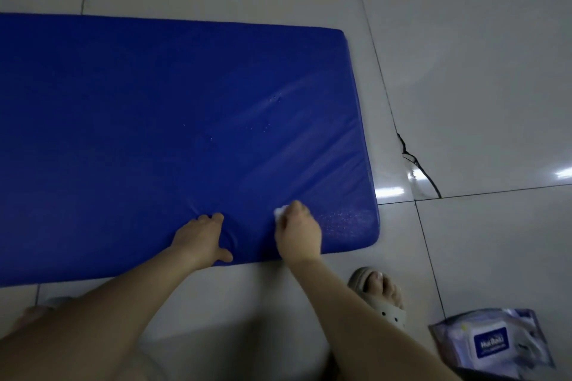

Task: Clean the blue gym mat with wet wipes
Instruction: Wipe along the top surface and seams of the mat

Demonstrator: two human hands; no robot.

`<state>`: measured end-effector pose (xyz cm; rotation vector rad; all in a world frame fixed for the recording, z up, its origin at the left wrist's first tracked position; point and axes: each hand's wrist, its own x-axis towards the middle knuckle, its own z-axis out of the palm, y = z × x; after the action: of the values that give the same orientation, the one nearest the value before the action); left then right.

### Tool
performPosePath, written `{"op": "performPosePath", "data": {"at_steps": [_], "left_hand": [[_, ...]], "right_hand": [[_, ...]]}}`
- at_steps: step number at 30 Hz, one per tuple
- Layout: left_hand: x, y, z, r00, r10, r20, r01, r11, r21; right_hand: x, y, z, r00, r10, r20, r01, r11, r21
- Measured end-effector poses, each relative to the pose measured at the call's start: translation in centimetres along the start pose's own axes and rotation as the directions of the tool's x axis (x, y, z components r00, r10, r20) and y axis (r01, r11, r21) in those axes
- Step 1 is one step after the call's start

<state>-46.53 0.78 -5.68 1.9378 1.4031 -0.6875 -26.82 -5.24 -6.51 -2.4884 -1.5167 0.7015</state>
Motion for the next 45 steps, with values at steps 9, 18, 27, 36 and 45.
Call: {"op": "performPosePath", "data": {"at_steps": [9, 18, 27, 36, 45], "left_hand": [[0.0, -0.1, 0.3, 1.000, 0.002, -0.019, -0.003, 1.000, -0.016], [0.3, -0.1, 0.4, 1.000, 0.001, -0.013, -0.001, 1.000, 0.000], [0.7, 0.0, 0.3, 0.999, -0.016, 0.033, 0.015, 1.000, 0.015], [0.6, 0.0, 0.3, 1.000, -0.011, 0.005, 0.011, 1.000, 0.001], [0.7, 0.1, 0.4, 1.000, -0.005, 0.010, 0.005, 1.000, 0.016]], "right_hand": [[5.1, 10.7, -6.7, 0.989, 0.133, -0.070, -0.135, 0.990, -0.033], [5.9, 9.2, -5.4, 0.943, 0.299, -0.145, -0.298, 0.954, 0.030], [5.3, 0.4, -1.7, 0.981, -0.188, 0.046, 0.191, 0.978, -0.084], [9.1, 12.9, -8.1, 0.958, 0.225, -0.178, -0.234, 0.972, -0.031], [10.1, 13.0, -7.5, 0.932, 0.358, -0.055, -0.345, 0.924, 0.162]]}}
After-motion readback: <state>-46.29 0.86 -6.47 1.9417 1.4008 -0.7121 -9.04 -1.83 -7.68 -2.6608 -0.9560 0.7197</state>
